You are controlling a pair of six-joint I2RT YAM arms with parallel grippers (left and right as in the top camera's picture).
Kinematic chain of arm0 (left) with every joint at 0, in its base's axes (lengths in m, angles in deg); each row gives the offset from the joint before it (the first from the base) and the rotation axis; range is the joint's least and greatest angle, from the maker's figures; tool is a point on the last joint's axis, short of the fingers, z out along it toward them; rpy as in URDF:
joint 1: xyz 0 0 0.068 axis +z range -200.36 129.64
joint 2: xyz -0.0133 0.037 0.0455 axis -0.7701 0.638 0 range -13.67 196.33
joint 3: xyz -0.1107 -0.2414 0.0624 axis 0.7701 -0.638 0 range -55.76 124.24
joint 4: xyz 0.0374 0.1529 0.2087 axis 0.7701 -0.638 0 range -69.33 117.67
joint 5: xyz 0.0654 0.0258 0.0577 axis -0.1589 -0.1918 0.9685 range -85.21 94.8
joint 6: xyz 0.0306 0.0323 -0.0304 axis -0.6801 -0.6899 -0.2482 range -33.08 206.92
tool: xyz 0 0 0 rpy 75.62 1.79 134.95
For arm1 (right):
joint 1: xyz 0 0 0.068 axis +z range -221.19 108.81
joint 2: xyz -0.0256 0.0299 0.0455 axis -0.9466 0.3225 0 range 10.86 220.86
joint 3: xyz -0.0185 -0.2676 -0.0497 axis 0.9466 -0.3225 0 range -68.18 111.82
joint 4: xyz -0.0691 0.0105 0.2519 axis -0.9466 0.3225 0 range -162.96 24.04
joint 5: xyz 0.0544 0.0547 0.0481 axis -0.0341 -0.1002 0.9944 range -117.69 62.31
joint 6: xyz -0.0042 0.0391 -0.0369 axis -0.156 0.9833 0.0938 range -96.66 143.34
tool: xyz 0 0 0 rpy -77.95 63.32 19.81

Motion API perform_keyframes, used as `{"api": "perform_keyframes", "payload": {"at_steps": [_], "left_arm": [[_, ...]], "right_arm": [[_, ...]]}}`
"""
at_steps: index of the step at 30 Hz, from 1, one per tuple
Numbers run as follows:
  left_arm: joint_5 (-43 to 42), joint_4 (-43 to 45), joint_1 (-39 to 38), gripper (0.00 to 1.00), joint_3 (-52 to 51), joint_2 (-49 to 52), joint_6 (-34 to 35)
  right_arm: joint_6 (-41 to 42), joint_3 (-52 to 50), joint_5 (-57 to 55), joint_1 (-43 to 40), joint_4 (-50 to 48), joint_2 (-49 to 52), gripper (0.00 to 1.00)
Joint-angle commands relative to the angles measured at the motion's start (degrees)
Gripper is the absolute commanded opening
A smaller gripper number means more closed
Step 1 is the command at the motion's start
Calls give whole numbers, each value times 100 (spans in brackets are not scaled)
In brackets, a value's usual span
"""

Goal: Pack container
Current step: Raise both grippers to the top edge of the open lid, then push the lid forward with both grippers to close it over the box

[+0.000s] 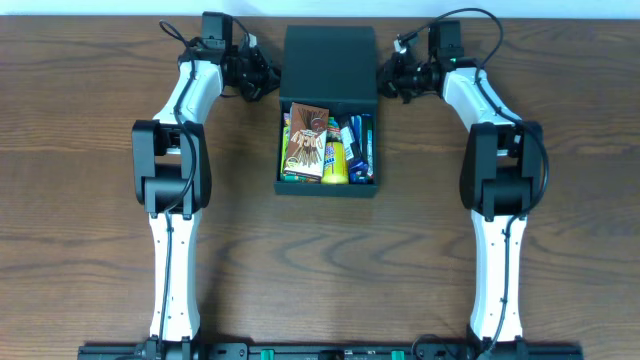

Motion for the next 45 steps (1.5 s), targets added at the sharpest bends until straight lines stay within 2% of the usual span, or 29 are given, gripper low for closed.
{"api": "perform_keyframes", "payload": {"at_steps": [1,9,21,36,45], "left_arm": [[-96,-15,153,6,155,170,-63],[-431,289,361,6,251,168,-90],[-765,330,407,5,1158,168,-404],[-1950,289,461,6,2288,144,-916],[-2616,306,439,6,2455,114,-1014]], "right_arm": [[-96,225,704,-63,-85,-33,1],[-433,354,745,-35,-79,-461,1],[-822,354,933,-35,-76,-977,2],[-1644,354,1008,-35,376,-1683,1],[-1945,354,719,-122,535,-1897,2]]}}
